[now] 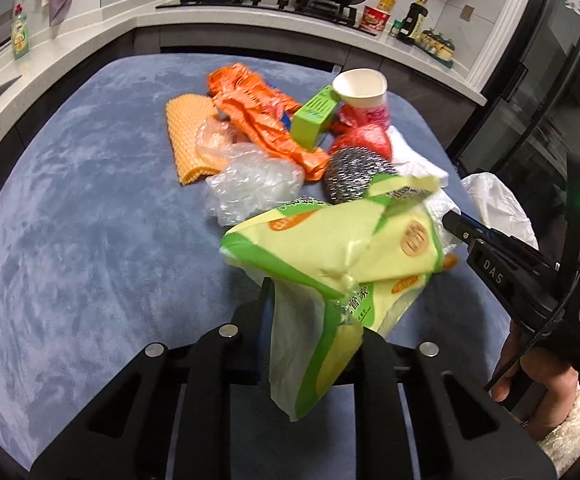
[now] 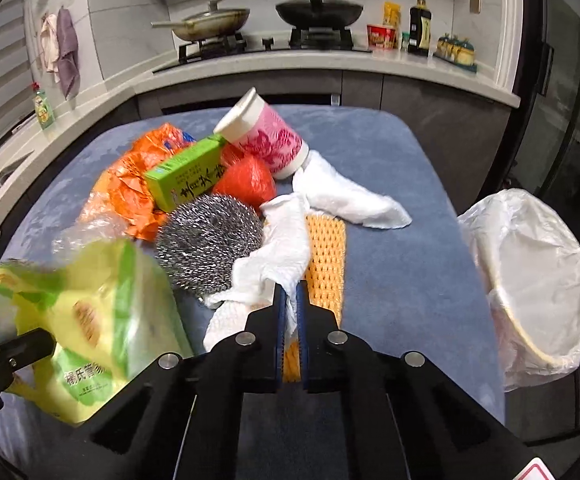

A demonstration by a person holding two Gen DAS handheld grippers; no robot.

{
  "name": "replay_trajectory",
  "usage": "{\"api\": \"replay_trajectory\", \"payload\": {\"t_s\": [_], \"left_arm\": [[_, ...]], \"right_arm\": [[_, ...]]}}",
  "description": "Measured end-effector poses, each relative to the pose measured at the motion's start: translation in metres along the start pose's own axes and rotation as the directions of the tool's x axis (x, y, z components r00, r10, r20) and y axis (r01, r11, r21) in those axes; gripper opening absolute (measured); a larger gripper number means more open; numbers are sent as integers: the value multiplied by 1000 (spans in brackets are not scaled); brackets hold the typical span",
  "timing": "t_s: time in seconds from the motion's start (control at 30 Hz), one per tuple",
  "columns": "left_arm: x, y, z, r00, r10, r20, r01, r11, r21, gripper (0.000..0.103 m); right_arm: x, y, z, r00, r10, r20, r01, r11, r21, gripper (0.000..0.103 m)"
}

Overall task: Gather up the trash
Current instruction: 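Carry the wipe pack to the bin with the left tool while the right tool grasps a white tissue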

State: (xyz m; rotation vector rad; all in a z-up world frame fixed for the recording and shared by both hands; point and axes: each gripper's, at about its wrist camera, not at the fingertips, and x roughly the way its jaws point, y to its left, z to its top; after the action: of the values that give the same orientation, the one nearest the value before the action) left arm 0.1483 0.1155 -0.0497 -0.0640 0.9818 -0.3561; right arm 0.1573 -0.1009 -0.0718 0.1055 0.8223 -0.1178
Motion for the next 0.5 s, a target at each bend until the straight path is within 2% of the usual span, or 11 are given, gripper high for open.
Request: {"api": "replay_trajectory", "payload": {"t_s": [0.3,0.5], "left_arm": [[-38,-29,-4,998,-46,53,43,998,53,12],[-63,-64,1,991,-90,99,77,988,130,12]], "right_arm": [[-59,-18,1,996,-9,93,6,999,32,5],[-110,-43,10,981,-41,191,27,997,71,5]]}}
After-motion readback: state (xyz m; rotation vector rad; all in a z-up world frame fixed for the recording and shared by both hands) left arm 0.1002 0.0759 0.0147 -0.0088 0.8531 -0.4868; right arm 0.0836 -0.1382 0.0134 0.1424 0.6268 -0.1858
